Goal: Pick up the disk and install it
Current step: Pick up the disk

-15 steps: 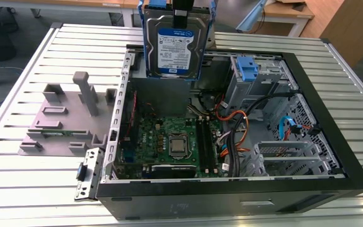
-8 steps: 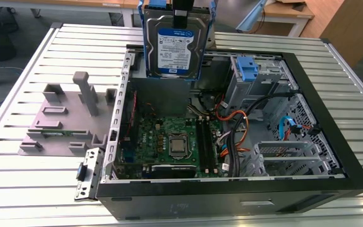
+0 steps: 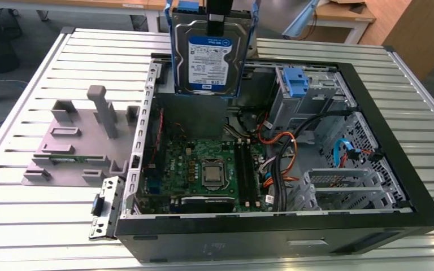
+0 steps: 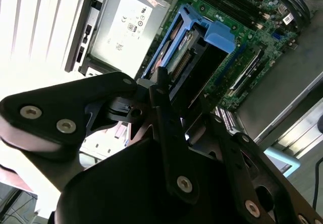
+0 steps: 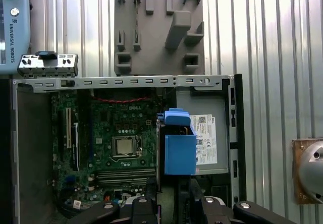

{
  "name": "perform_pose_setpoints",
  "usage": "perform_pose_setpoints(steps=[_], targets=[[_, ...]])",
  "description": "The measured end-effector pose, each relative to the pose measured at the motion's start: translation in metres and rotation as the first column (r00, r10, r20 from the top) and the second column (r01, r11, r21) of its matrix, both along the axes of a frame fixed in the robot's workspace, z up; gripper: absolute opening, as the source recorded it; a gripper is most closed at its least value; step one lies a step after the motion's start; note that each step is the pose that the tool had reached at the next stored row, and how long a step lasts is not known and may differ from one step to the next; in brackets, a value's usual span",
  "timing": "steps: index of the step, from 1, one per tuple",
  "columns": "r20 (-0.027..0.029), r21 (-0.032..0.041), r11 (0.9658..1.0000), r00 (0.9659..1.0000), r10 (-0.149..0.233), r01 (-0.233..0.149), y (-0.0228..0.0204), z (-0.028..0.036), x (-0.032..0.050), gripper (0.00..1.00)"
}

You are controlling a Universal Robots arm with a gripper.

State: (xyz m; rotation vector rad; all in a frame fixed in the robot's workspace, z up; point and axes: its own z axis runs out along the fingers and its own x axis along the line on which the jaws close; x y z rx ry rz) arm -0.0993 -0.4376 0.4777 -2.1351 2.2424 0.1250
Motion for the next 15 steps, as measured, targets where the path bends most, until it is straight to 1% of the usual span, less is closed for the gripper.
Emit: perform_pose_setpoints(steps=[5, 8, 10, 13, 15], targets=[[-0.0001, -0.0001, 1.0, 1.0, 0.0, 0.0, -0.0107, -0.0005, 0.0001, 0.35], [0.0, 0.0, 1.0, 1.0, 0.0, 0.0, -0.0154, -0.0009, 0.0001, 0.35], [0.0, 0.0, 1.0, 1.0, 0.0, 0.0, -0.0176, -0.0011, 0.0001, 0.35], [0.0, 0.0, 1.0, 1.0, 0.0, 0.0, -0.0178, -0.0011, 0.0, 0.35], [-0.0001, -0.0001, 1.0, 1.0, 0.0, 0.0, -0.0189, -0.0011, 0.0001, 0.35]])
